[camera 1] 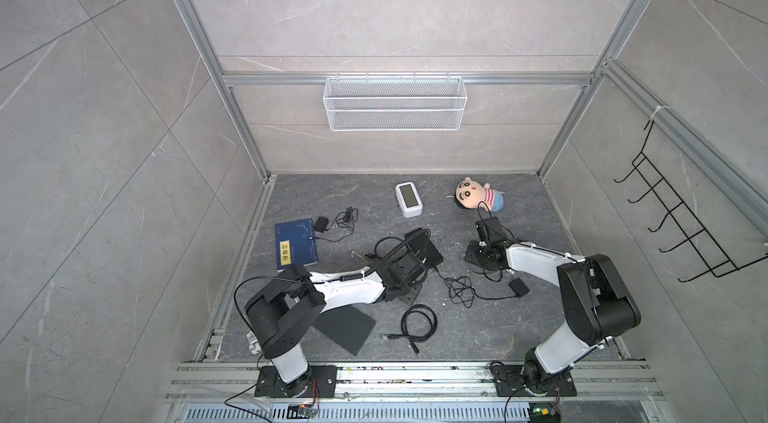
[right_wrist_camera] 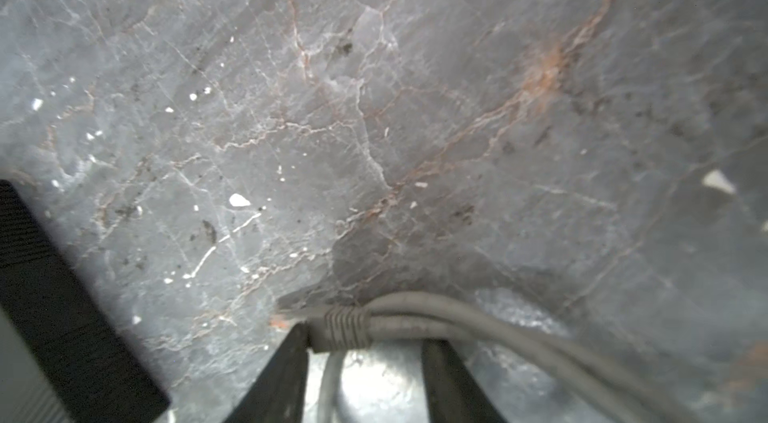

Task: Insert the plug into the switch port
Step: 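Grasp the grey cable near its plug with the right gripper while left withdraws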

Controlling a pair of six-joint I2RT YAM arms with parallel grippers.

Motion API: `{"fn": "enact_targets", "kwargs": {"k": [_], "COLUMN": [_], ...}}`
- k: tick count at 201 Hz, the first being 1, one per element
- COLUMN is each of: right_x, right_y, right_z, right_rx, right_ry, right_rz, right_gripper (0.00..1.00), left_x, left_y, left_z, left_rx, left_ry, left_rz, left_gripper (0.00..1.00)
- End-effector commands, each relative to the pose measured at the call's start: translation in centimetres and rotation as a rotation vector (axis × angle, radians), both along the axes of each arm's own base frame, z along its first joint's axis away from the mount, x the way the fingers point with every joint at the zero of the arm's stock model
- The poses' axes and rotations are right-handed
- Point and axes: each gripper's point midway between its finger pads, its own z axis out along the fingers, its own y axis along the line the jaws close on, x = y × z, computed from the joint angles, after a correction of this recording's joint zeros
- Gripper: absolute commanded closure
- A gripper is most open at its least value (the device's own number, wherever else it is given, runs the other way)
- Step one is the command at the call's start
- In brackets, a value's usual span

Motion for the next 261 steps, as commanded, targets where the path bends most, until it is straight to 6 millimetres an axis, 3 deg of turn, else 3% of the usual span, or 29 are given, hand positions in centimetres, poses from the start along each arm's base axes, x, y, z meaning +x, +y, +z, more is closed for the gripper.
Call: {"fn": "enact_targets", "kwargs": {"k": [1,60,109,129,148,208,237,261], "right_x": [-1.0,-0.6,-1.6,-1.9,-2.0,-2.7,-3.0,-2.8], "right_y": [-0.3,1.5,3.0,2.5,1.8,1.2,1.2,1.2], "right_z": [0.0,6.9,8.9,7.6,5.4,-0.5,-2.1,-1.8], "right_rx": [-0.028,0.037,0.109,0.065,0.021,-0.057,-0.089,-0.104], "right_ry": [0.035,-0.104,-0.127,-0.072,-0.014,0.128,0.167,0.161], "right_rz": [0.049,0.177,0.233,0.224,0.198,0.181,0.182,0.201], "right_gripper": [0.63,0.73,0.73,0.53,0.49,0.59,0.71,0.85], "left_x": [0.7,2.7,4.2,4.2,4.1,4.0,4.0,4.0], "left_y": [0.1,3.2,6.2,6.4,6.4,6.3,6.3,6.7], "left_z": [-0.1,1.4,3.1,3.4,3.5,3.3,3.4,4.0], "left_rx": [-0.028,-0.07,-0.093,-0.095,-0.096,-0.101,-0.099,-0.099], "left_ry": [-0.001,-0.035,-0.081,-0.08,-0.076,-0.062,-0.064,-0.078], "left_rz": [0.018,0.152,0.252,0.259,0.259,0.258,0.258,0.264], "left_gripper": [0.5,0.5,0.5,0.5,0.5,0.5,0.5,0.5]}}
